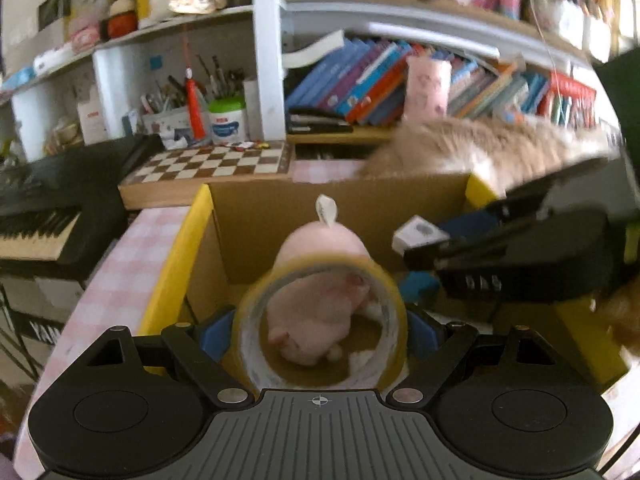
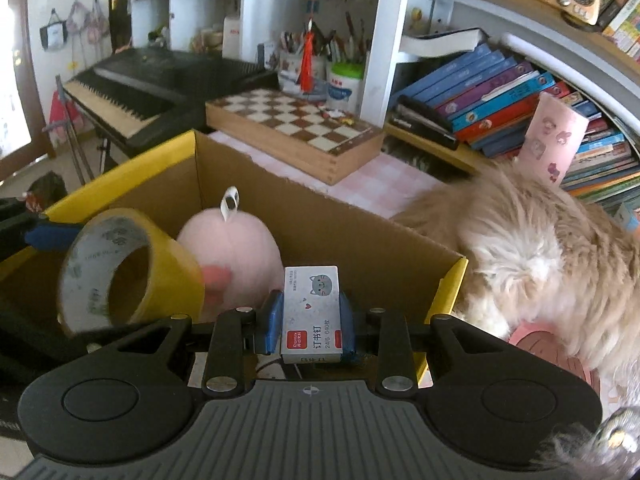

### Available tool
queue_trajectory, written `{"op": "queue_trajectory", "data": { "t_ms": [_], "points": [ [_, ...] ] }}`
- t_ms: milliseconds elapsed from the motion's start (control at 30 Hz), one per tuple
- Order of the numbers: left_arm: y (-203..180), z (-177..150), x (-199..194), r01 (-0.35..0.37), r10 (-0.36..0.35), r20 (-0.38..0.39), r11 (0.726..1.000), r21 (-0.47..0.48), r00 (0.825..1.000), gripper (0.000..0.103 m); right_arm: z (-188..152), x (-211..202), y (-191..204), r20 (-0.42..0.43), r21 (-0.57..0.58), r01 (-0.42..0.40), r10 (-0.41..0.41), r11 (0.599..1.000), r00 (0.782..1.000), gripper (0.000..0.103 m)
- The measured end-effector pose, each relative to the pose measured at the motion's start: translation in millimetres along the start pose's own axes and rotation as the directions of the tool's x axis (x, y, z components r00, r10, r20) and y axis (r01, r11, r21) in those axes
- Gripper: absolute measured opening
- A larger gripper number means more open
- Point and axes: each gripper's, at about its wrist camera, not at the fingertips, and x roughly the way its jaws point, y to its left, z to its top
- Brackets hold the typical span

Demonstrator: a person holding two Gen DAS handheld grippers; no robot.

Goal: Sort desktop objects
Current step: 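Lower both tools into the yellow box and open both grippers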

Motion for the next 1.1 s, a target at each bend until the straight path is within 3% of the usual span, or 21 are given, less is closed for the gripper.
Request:
{"op": "queue_trajectory", "data": {
  "t_ms": [267, 600, 700, 767, 1100],
  "points": [
    [-0.8, 2.4, 0.8, -0.014, 0.014, 0.031, 1.000, 0.019, 0.999, 0.091, 3.3, 5.5, -0.2, -0.023, -0.034, -0.024, 0.023, 0.999, 0.999, 0.027],
    [0.9, -2.7, -29.9, -0.033, 0.037, 0.150, 0.999, -0.030, 0.988, 0.092, 6.5, 12.5, 3.1, -0.074, -0.068, -0.048, 0.043, 0.997, 0.996, 0.027],
    [3.0, -5.7, -40.1, -0.036, 0.045, 0.170, 0.998, -0.056, 0.984, 0.092, 6.0, 10.2, 3.0, -0.058, -0.062, -0.040, 0.036, 0.997, 0.998, 0.031],
    [4.4, -6.9, -45.1, -0.041, 0.052, 0.178, 0.997, -0.065, 0.983, 0.092, 5.3, 6.6, 1.9, -0.039, -0.051, -0.027, 0.025, 0.998, 0.999, 0.043],
    [4.0, -15.6, -76.2, -0.047, 0.070, 0.231, 0.994, -0.102, 0.970, 0.092, -12.7, -33.5, 2.6, 0.055, 0.044, 0.061, -0.063, 0.997, 0.996, 0.045]
  ]
}}
